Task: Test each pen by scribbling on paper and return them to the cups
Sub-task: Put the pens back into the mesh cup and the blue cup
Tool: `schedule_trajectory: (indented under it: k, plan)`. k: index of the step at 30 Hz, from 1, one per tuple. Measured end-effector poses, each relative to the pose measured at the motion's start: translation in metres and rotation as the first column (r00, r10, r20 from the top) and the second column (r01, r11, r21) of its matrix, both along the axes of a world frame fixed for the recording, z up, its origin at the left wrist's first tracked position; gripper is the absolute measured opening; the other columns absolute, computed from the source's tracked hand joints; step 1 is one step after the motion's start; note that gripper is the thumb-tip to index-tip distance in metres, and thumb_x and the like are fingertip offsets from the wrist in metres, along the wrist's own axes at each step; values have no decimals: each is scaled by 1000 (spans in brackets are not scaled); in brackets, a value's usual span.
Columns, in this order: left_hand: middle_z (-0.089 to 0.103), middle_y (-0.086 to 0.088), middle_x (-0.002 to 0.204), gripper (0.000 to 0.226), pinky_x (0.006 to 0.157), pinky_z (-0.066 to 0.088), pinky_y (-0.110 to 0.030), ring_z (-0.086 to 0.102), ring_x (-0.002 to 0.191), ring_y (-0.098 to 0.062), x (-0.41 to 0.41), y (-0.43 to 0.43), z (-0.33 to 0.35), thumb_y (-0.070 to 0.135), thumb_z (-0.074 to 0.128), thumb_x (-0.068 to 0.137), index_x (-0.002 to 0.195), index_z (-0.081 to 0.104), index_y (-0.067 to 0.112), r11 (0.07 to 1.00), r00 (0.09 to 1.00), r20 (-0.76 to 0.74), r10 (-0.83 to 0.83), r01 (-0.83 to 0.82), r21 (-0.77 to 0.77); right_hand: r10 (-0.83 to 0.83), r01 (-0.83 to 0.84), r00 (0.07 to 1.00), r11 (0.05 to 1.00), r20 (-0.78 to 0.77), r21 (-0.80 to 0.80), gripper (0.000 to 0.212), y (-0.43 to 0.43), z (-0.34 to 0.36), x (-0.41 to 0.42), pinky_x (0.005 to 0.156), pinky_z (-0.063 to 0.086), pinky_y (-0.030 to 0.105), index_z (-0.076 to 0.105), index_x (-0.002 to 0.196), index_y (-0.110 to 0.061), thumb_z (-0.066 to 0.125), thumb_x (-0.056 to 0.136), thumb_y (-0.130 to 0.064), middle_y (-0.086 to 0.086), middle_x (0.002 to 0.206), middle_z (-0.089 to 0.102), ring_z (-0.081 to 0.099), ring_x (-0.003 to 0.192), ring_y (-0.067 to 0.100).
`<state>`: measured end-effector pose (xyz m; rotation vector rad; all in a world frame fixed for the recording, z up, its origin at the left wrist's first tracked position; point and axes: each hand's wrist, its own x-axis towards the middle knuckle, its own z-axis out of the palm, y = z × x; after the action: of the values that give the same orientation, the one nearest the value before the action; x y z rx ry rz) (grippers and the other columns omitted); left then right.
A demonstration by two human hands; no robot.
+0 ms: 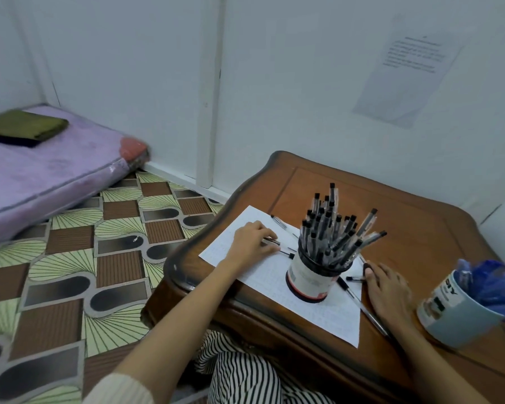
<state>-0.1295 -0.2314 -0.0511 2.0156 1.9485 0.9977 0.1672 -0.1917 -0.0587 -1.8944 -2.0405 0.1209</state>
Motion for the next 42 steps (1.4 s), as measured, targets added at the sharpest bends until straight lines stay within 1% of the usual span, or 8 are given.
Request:
schedule_trajectory:
  k: [7,11,16,20,31,36,39,42]
  plan:
    - [53,2,116,21,101,18,-34,39,118,-16,-10,3,4,22,54,94,109,67,30,992,987,-102,121,-123,-17,3,-3,1000,1000,4,-11,44,-1,2,-1,110,22,45,44,140,-18,32,101,-34,10,146,40,31,134,30]
    - [45,0,124,35,98,20,-33,33,121,-19,-3,6,7,-1,48,92,104,68,25,973,964,-128,231,-225,60,3,-3,1000,1000,6,-8,44,-3,3,-2,110,21,44,44,140,-19,31,101,-35,9,146,40,31,134,29]
    - [42,0,94,28,72,31,-25,45,90,-16,10,6,8,30,42,99,113,64,20,965,962,-71,262,-263,5,6,-6,1000,1000,17,-4,44,-2,1,-1,111,23,45,43,140,-19,31,101,-36,9,146,41,32,134,29]
    - [48,-6,107,35,75,36,-28,48,99,-22,15,11,8,44,49,93,105,60,13,961,960,-120,251,-262,-89,6,-6,1000,1000,22,-3,44,-2,1,-1,110,24,45,44,140,-19,32,101,-35,9,146,42,32,133,29]
    - [36,-13,126,19,84,39,-26,43,107,-25,5,30,18,7,59,86,103,53,2,959,939,212,272,-245,-146,-2,2,1000,1000,31,-14,44,-1,0,-1,111,24,45,42,141,-20,32,101,-36,7,147,40,31,134,28]
    - [37,-13,127,29,66,38,-15,46,91,-17,8,37,17,-14,46,85,108,55,2,987,924,345,162,-147,-69,-2,2,1000,1000,26,-8,43,-2,1,-2,111,22,43,43,141,-20,33,101,-35,7,147,40,31,135,28]
    - [41,-12,129,30,82,35,-14,48,113,-22,9,41,17,-13,47,87,110,58,3,989,943,305,136,-149,22,-6,6,1000,1000,27,-6,44,-2,1,-2,111,22,43,43,141,-21,32,101,-35,6,147,40,30,135,27]
    - [35,-13,141,37,98,35,-25,41,126,-26,16,41,16,18,53,94,128,47,6,964,936,234,264,-255,-70,-9,9,999,1000,34,-9,44,-2,1,-2,112,21,42,42,141,-21,31,101,-36,5,148,39,30,135,27]
